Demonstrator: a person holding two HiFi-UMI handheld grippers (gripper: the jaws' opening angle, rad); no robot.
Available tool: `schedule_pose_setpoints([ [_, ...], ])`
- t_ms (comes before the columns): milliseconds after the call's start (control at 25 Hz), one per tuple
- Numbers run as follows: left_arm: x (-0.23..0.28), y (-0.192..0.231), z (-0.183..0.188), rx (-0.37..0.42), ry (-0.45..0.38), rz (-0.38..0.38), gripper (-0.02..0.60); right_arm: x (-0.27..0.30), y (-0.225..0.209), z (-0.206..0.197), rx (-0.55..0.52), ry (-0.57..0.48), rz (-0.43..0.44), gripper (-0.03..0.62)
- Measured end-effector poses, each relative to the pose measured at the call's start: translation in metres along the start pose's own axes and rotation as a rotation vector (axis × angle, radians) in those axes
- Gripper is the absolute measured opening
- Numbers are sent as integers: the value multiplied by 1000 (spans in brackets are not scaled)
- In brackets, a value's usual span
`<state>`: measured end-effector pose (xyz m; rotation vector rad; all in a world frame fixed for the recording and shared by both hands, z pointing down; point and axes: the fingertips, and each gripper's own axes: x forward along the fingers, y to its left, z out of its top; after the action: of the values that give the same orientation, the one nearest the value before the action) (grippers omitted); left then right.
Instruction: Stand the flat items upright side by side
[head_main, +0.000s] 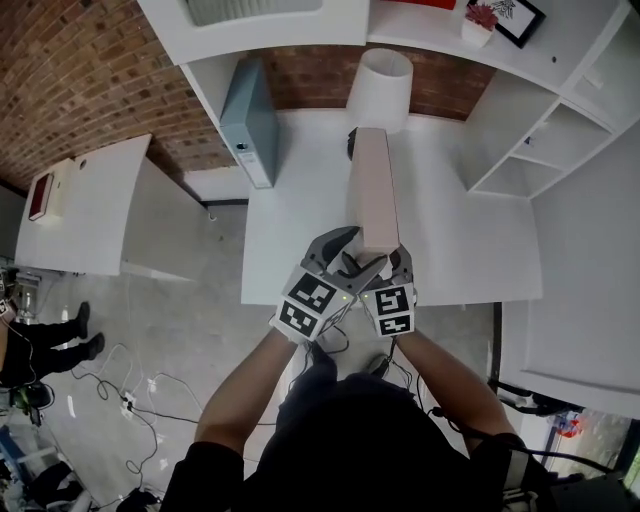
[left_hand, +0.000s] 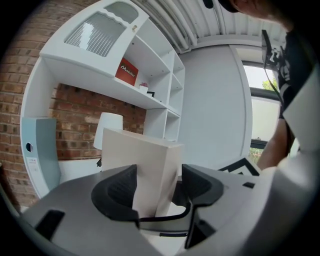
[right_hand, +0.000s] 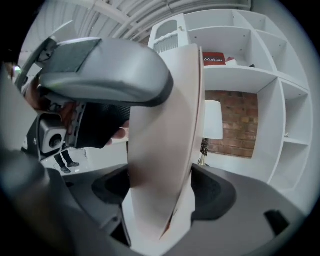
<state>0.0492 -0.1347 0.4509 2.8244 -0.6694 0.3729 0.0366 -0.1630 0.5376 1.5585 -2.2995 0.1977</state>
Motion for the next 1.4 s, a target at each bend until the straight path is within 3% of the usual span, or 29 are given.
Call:
schedule_pose_setpoints([
  [440, -59, 83, 4, -2, -36, 46, 279, 78, 42, 30, -15, 14, 24, 360],
  [600, -104, 140, 6, -75, -82, 164, 279, 106, 49, 45, -3, 7, 29, 359],
  [840, -155, 213, -37, -229, -62, 397, 279, 151, 52, 63, -5, 17, 48, 359],
  [1120, -185, 227, -61, -294, -30, 532, 277, 208, 58, 79, -12, 53, 101, 359],
  [1400, -203, 242, -74, -343, -19, 639, 276, 260, 48, 101, -8, 25, 121, 362],
])
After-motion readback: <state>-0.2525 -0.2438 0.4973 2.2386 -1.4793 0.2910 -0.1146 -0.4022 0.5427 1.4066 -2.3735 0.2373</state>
